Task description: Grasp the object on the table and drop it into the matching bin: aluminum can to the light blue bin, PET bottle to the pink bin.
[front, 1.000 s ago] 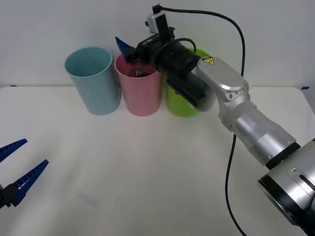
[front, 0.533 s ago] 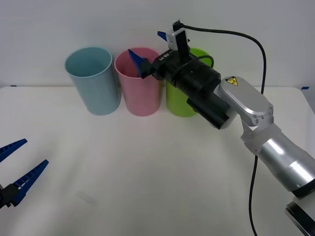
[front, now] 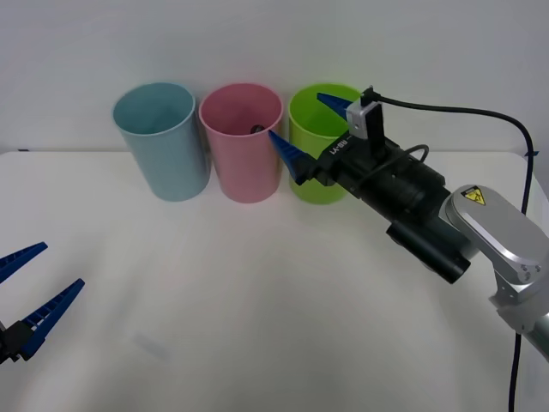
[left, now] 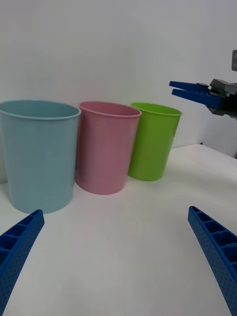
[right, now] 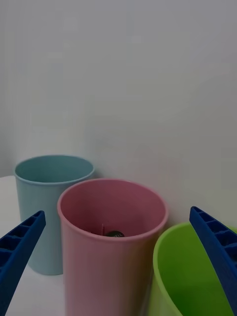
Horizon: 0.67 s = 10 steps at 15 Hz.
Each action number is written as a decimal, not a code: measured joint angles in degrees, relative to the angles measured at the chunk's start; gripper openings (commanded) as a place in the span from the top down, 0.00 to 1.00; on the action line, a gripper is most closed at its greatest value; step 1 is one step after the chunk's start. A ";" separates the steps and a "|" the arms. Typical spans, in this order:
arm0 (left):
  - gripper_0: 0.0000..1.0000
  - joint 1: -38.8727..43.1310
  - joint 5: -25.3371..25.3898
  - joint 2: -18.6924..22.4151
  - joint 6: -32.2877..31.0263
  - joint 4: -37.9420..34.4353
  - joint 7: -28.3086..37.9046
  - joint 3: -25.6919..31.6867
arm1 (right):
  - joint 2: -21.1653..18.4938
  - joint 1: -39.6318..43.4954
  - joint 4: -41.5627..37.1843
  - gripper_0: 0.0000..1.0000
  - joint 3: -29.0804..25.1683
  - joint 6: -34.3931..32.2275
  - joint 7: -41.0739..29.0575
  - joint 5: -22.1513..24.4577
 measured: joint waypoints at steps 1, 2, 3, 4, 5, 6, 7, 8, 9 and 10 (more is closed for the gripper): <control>0.00 0.00 0.00 0.00 0.00 0.00 0.00 0.00 | -0.55 1.66 -0.90 0.00 -0.73 -0.74 0.41 0.07; 0.00 0.00 0.00 0.00 0.00 0.00 0.00 0.00 | -0.93 3.29 -1.51 0.00 -1.72 -1.95 0.91 0.22; 0.00 0.00 0.00 0.00 0.00 0.00 0.00 0.00 | -1.02 4.93 -1.74 0.00 -3.15 -3.95 1.40 0.40; 0.00 0.00 0.00 0.00 0.00 0.00 0.00 0.00 | -1.03 6.56 -1.82 0.00 -4.91 -6.58 1.95 0.48; 0.00 0.00 0.00 0.00 0.00 0.00 0.00 0.00 | -1.00 8.04 -1.85 0.00 -6.45 -8.80 2.50 0.52; 0.00 0.00 0.00 0.00 0.00 0.00 0.00 0.00 | -1.17 9.54 -1.85 0.00 -7.91 -10.90 3.08 0.60; 0.00 0.00 0.00 0.00 0.00 0.00 0.00 0.00 | -1.49 10.79 -1.85 0.00 -9.06 -12.58 3.58 0.66; 0.00 0.00 0.00 0.00 0.00 0.00 0.00 0.00 | -1.86 12.06 -1.86 0.00 -10.18 -14.13 4.07 0.67; 0.00 0.00 0.00 0.00 0.00 0.00 0.00 0.00 | -2.27 13.70 -1.86 0.00 -11.57 -16.04 4.74 0.67; 0.00 0.00 0.00 0.00 0.00 0.00 0.00 0.00 | -2.56 15.36 -1.85 0.00 -12.86 -17.71 5.37 0.70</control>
